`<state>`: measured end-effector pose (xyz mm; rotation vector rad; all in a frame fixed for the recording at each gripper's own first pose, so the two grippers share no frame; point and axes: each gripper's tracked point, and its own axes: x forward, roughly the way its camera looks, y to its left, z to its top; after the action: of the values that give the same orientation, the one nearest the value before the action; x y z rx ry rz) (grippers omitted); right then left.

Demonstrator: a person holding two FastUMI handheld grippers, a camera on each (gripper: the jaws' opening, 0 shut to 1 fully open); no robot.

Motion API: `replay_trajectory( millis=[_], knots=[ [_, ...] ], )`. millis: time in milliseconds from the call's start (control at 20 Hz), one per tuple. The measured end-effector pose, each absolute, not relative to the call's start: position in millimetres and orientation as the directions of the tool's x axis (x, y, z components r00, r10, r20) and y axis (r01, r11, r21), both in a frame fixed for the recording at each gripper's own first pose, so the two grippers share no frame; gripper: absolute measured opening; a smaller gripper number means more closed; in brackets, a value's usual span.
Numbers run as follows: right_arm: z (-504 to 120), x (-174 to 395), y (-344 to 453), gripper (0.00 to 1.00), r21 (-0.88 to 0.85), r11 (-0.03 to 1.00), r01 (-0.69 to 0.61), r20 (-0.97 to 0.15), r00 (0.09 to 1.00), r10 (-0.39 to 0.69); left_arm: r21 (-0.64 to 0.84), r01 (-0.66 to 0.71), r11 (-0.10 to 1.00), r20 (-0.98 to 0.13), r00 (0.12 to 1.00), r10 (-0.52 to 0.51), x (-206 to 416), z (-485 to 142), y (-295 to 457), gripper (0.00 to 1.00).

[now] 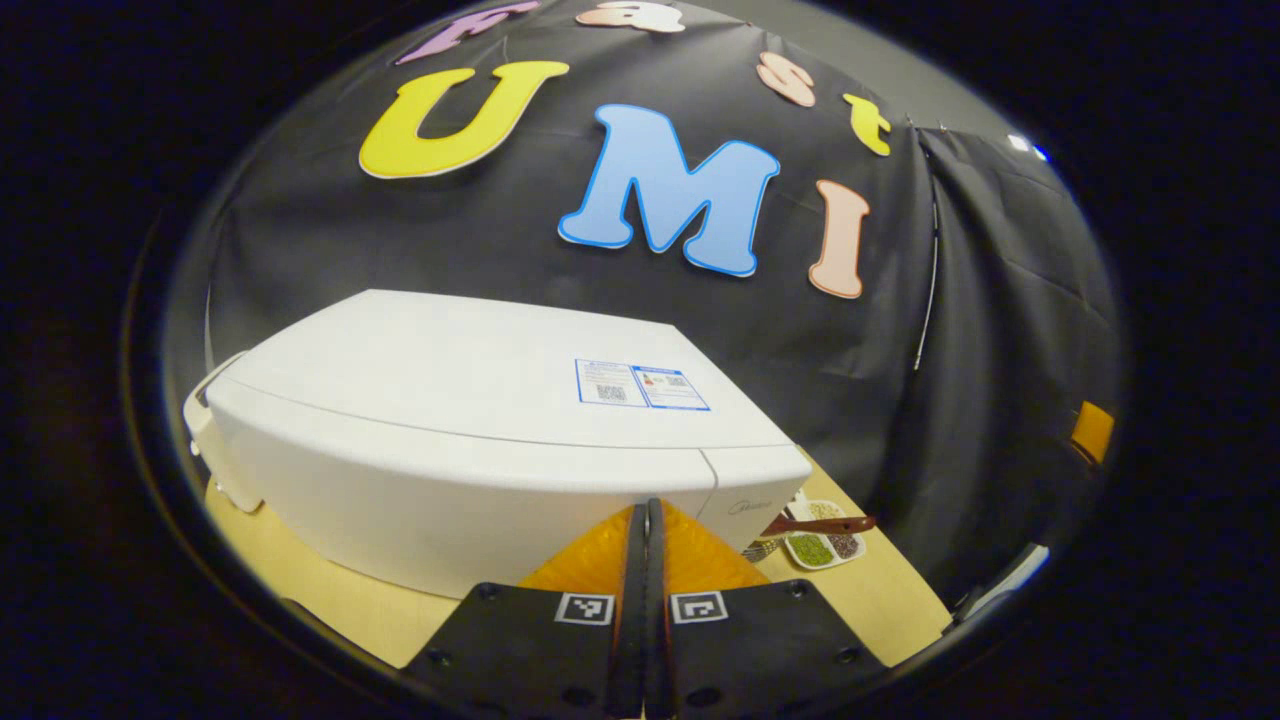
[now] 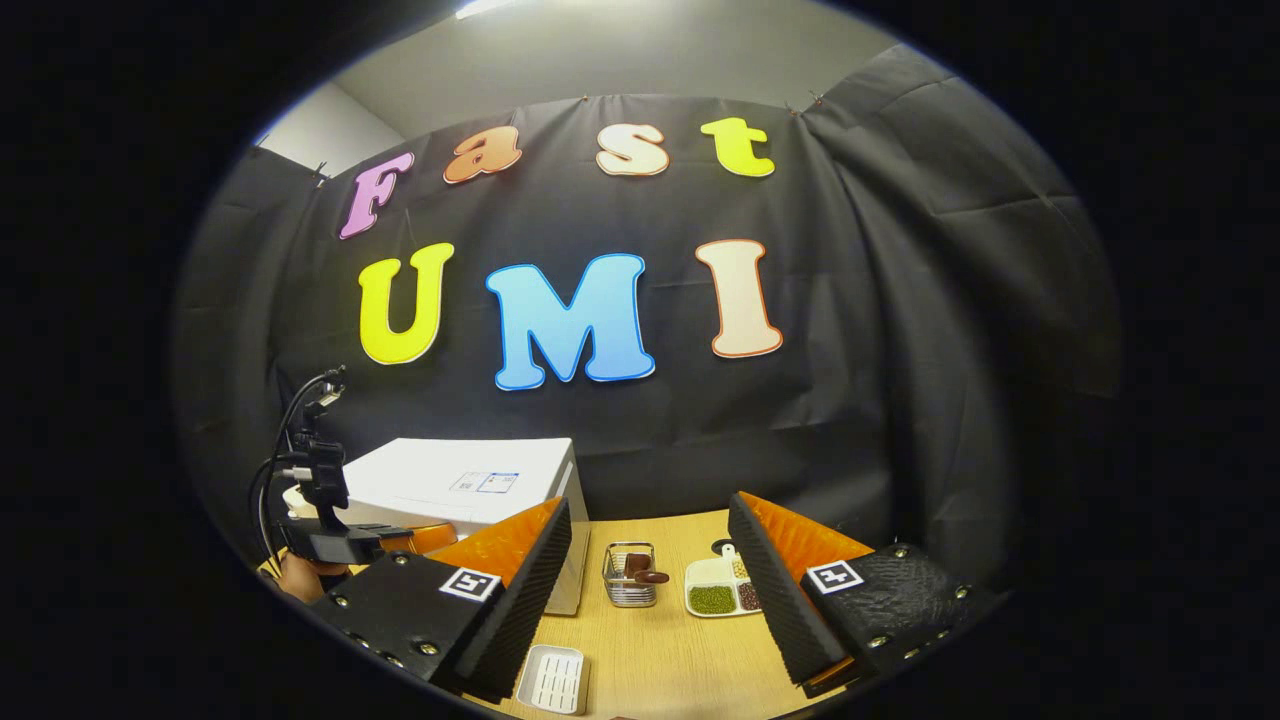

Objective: Open the microwave oven with the left hand, put the food in, and close the microwave oven.

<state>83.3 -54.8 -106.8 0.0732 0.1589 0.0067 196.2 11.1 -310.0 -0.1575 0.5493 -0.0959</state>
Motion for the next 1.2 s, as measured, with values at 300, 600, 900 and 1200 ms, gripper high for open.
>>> replay_trajectory(
  millis=[300, 600, 900, 1200],
  knots=[
    [-79, 82, -45, 0.95, 0.060, 0.998, -0.016, -0.109, 0.994, 0.023, -0.073, 0.037, 0.997, -0.387, 0.920, -0.063, 178, -230, 27, 0.07],
    [-11, 72, -29, 0.95, 0.033, 0.999, -0.025, -0.007, 1.000, 0.025, 0.079, -0.010, 0.997, -0.089, 0.996, 0.017, 112, -44, 55, 0.99],
    [53, 51, -8, 0.95, 0.034, 0.999, -0.029, 0.070, 0.997, 0.026, 0.074, -0.029, 0.997, -0.003, 1.000, 0.029, 54, 52, 71, 0.97],
    [72, 24, 12, 0.95, 0.034, 0.998, -0.047, 0.083, 0.996, 0.044, 0.085, -0.022, 0.996, 0.030, 0.999, 0.020, 26, 69, 75, 0.96]
  ],
)
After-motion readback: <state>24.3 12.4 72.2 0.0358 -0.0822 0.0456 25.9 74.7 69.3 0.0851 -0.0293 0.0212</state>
